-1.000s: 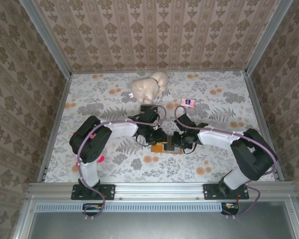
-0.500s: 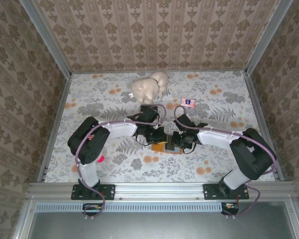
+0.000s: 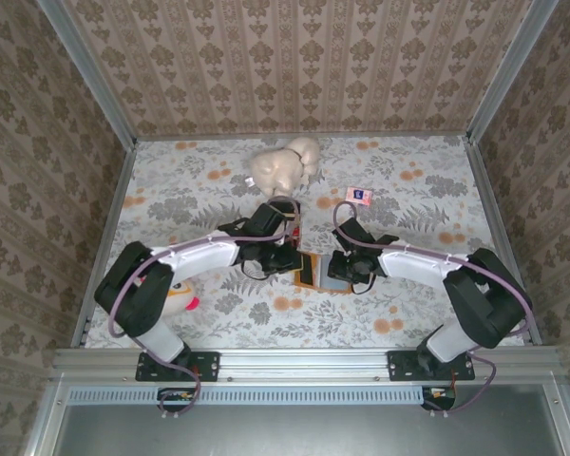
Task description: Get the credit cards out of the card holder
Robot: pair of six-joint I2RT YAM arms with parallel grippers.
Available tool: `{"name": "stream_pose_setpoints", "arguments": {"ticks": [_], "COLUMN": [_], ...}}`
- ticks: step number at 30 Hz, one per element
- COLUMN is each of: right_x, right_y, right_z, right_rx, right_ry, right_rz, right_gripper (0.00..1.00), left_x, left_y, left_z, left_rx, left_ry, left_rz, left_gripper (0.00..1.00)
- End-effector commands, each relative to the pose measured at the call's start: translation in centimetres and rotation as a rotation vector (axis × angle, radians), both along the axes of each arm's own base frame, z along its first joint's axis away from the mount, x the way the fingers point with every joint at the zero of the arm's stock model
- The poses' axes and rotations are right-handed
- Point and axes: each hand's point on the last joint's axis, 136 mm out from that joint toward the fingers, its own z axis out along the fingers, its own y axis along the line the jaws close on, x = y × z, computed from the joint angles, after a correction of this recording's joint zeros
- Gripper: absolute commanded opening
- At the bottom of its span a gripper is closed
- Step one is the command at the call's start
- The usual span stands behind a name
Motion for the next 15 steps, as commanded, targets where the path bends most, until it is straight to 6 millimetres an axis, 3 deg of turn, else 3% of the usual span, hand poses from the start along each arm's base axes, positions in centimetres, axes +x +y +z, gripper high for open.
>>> {"name": "stream_pose_setpoints", "arguments": {"ticks": [1,4,11,15], "right_x": [0.5,1.5,2.5,3.3], "right_y": [0.7,2.8,7.4,9.1], "right_z": [3.1,6.9,12.6,15.1], "right_rx": [0.07,0.21,0.56,0.717], "right_ry": [-0.091,-0.193,-0.281,-0.316], "right_rz": [0.036,0.086,0.163,0.162], "right_gripper": [0.35,0.44,0.67,0.71], "left_x": [0.9,2.0,3.4,3.5], "left_y": [2.0,2.5,2.2,1.9], "left_z": [1.9,4.5,10.3,13.4], "left_rx": [0.02,-0.038,-0.25,-0.355], "left_ry": [-0.07,-0.123,-0.194,-0.214], "left_rz": [0.022,0.043,0.075,0.076], "left_gripper": [0.02,0.02,0.03,0.02]}}
